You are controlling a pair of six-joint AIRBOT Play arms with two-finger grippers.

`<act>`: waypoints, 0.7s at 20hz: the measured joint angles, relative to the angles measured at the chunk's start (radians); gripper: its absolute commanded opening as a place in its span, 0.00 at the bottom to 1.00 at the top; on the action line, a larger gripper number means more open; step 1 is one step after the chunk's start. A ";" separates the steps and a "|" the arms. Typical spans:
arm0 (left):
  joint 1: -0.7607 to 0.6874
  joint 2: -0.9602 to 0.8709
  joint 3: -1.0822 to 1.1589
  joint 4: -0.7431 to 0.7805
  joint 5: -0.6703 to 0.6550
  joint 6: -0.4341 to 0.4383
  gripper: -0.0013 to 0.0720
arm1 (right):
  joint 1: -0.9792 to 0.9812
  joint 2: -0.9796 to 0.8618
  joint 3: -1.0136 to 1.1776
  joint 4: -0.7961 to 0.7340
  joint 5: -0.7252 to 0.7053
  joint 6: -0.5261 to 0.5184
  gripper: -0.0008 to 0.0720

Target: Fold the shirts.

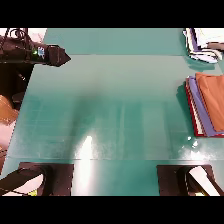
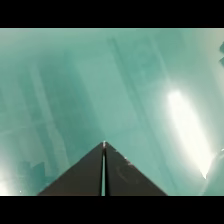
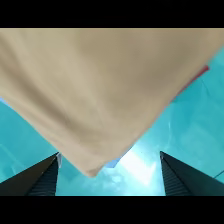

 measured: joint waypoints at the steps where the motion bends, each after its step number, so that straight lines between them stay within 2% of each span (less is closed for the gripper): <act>1: 0.000 0.000 0.000 0.000 -0.001 0.000 0.05 | -0.002 0.005 0.023 0.032 0.000 0.006 0.90; 2: 0.000 0.000 0.000 0.000 -0.001 0.000 0.05 | 0.009 0.008 0.049 0.064 0.000 0.011 0.87; 5: 0.000 0.000 0.000 0.000 0.002 0.000 0.05 | 0.127 0.013 0.132 0.166 -0.009 0.015 0.87; 9: 0.000 0.000 0.000 0.000 0.015 -0.003 0.05 | 0.402 0.015 0.205 0.217 -0.079 0.018 0.87; 10: 0.000 0.000 0.000 0.000 0.021 -0.004 0.05 | 0.472 0.015 0.214 0.224 -0.104 0.018 0.83; 12: 0.000 0.000 0.000 0.000 0.037 -0.006 0.05 | 0.607 0.015 0.226 0.230 -0.159 0.018 0.45; 13: 0.000 0.000 0.000 0.000 0.043 -0.006 0.05 | 0.670 0.015 0.229 0.233 -0.183 0.018 0.30; 14: 0.000 0.000 0.000 0.000 0.048 -0.006 0.05 | 0.723 0.015 0.232 0.236 -0.205 0.018 0.05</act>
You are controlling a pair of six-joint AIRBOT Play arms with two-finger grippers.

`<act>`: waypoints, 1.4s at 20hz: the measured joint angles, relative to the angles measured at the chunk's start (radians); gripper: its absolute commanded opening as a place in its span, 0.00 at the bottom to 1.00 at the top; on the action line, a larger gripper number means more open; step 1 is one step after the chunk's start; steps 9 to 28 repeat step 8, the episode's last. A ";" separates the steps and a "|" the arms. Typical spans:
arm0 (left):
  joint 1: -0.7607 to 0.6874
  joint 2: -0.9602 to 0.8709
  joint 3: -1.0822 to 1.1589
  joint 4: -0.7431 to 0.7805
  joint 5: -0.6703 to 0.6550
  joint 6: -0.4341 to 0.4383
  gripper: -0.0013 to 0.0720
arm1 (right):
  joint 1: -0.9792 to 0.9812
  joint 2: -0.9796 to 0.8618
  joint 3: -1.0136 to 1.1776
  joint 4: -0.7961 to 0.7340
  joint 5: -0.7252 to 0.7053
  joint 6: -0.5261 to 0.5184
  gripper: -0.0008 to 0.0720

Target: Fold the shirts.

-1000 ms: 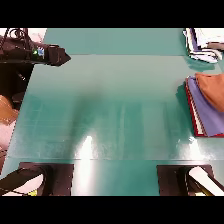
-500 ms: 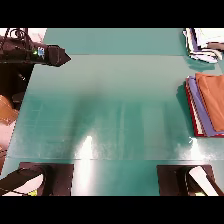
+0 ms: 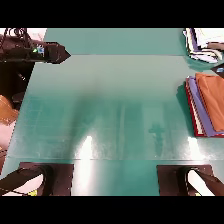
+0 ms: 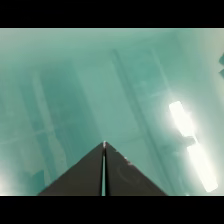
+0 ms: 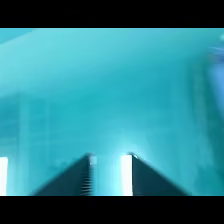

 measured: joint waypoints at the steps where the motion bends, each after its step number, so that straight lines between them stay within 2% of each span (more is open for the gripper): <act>1: 0.000 0.000 0.000 0.000 0.005 0.000 0.05 | 0.050 0.000 0.002 0.001 -0.021 0.000 0.04; 8: 0.000 0.000 0.000 0.000 0.014 -0.002 0.05 | 0.194 0.000 0.005 0.004 -0.093 0.000 0.04; 28: 0.000 0.000 0.000 0.000 0.014 -0.002 0.05 | 0.194 0.000 0.005 0.004 -0.093 0.000 0.04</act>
